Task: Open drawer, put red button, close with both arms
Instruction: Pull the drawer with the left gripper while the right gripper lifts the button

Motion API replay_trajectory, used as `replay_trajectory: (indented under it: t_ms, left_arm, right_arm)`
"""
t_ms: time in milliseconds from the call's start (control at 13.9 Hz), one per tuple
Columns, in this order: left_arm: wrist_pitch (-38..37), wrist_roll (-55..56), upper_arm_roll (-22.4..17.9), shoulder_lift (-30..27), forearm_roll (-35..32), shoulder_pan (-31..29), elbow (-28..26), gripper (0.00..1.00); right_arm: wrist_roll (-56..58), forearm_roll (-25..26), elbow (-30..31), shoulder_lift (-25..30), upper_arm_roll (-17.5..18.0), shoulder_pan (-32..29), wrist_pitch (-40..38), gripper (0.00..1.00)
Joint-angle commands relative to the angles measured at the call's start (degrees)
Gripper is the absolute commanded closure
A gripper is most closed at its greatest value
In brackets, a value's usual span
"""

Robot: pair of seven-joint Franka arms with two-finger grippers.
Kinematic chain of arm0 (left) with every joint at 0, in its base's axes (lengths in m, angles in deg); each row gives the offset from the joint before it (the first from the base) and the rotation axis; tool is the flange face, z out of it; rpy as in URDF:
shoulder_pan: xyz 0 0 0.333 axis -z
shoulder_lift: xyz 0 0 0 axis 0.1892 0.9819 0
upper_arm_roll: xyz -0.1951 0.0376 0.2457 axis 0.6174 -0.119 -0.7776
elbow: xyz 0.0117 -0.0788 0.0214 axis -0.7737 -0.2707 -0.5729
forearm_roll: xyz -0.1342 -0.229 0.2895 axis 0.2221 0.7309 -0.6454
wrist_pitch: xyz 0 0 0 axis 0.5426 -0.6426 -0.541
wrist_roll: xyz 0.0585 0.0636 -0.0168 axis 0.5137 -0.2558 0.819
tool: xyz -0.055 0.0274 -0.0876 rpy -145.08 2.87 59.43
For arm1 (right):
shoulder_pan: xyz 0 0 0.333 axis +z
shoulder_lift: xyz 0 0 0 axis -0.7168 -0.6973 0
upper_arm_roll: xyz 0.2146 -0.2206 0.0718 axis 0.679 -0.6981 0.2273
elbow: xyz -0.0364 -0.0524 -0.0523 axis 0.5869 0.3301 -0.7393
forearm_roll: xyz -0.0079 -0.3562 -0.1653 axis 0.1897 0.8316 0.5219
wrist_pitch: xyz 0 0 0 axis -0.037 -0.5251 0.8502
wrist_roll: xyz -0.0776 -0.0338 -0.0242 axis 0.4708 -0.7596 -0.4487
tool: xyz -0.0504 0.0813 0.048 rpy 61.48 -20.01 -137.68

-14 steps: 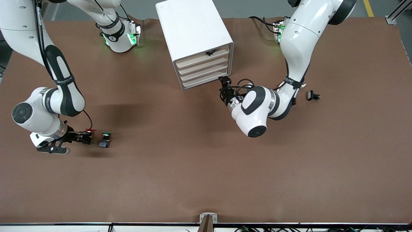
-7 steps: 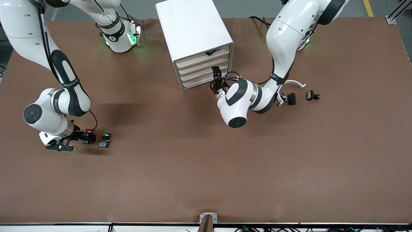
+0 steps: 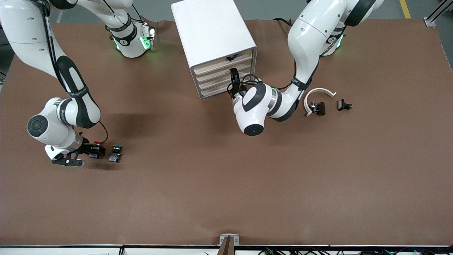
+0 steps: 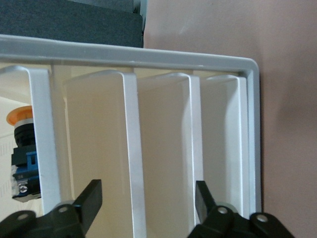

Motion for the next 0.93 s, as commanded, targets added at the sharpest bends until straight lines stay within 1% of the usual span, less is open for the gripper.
replay_trajectory:
  t_ms: [0, 72, 215, 287, 359, 430, 574, 861]
  left_arm:
    - [-0.5, 0.7, -0.4, 0.1, 2.2, 1.2, -0.4, 0.24]
    - [-0.4, 0.7, -0.4, 0.2, 2.6, 1.5, -0.4, 0.39]
    - [-0.2, 0.6, -0.4, 0.7, 3.2, 1.5, -0.4, 0.73]
    - [0.1, 0.5, -0.5, 0.8, 3.0, 1.5, -0.3, 0.87]
    - [0.2, 0.5, -0.5, 1.4, 2.8, 1.4, -0.2, 0.97]
    - [0.3, 0.5, -0.8, 1.6, 2.7, 1.3, -0.2, 1.0]
    - [0.7, 0.5, -1.5, 1.9, 2.7, 0.5, 0.1, 1.0]
    - [0.8, 0.2, -5.7, 1.8, 2.9, 0.1, 1.6, 1.0]
  right_arm:
    - [-0.8, -0.5, 0.3, -0.5, 0.2, 0.0, 0.2, 1.0]
    - [-1.0, -0.5, 0.2, -0.5, 0.2, 0.0, -0.2, 1.0]
    - [-1.2, -0.5, -0.9, 0.0, 0.3, 0.3, -3.3, 1.0]
    - [-2.3, -0.5, -2.0, 0.6, 0.5, 0.4, -5.9, 1.0]
    - [-4.0, -0.5, -3.3, 1.6, 0.7, 0.7, -8.9, 1.0]
    - [-5.2, -0.6, -4.0, 2.5, 0.7, 1.4, -11.1, 1.0]
    - [-9.0, -0.5, -4.5, 5.0, 0.6, 3.0, -14.0, 1.0]
    - [-17.0, -0.8, -4.5, 9.6, 0.7, 7.0, -19.9, 1.0]
